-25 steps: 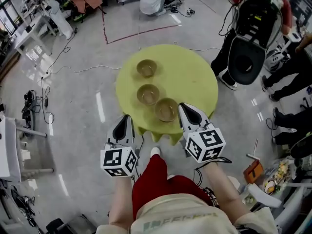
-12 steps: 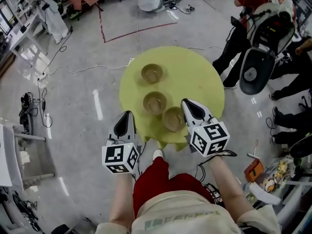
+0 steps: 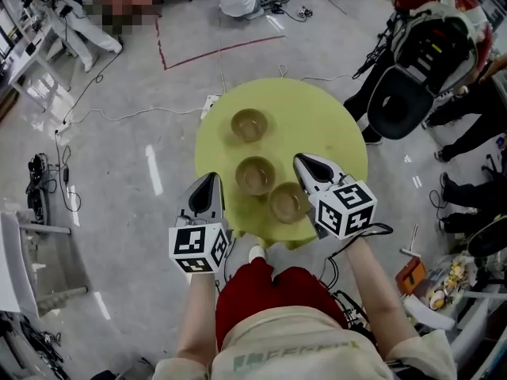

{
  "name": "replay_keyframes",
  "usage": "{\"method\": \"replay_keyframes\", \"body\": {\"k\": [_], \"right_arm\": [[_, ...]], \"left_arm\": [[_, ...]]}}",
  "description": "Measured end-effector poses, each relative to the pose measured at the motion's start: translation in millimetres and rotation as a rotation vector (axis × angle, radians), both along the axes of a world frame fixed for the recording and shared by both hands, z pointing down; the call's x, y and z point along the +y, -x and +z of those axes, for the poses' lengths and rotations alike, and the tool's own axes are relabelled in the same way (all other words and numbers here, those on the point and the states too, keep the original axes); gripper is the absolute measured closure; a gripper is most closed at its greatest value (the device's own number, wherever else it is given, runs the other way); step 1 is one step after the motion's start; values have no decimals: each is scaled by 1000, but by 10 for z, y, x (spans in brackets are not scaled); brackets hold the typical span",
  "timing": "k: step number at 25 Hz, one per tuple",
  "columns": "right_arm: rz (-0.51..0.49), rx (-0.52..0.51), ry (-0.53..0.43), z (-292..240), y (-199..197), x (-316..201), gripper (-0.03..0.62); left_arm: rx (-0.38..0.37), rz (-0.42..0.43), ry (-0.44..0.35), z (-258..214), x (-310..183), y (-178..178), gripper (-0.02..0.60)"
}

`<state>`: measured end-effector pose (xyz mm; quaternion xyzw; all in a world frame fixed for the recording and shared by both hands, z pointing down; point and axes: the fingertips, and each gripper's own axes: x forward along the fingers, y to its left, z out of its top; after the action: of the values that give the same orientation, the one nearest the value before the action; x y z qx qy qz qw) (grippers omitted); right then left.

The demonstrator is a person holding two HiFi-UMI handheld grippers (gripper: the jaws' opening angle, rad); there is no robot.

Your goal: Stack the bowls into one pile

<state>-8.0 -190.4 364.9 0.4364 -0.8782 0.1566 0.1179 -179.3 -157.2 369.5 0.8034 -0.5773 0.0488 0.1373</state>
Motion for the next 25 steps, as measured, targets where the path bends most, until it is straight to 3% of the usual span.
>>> {"method": "replay_keyframes", "body": {"k": [11, 16, 25], "right_arm": [[-76, 78, 97, 511, 23, -189, 557], [-164, 189, 161, 823, 83, -279, 557], [-282, 238, 272, 1281, 71, -423, 557]], "left_arm": [[-6, 26, 107, 311, -241, -272, 557], [-10, 7, 177, 543, -293, -317, 557], [14, -23, 261, 933, -354, -399, 557]]}}
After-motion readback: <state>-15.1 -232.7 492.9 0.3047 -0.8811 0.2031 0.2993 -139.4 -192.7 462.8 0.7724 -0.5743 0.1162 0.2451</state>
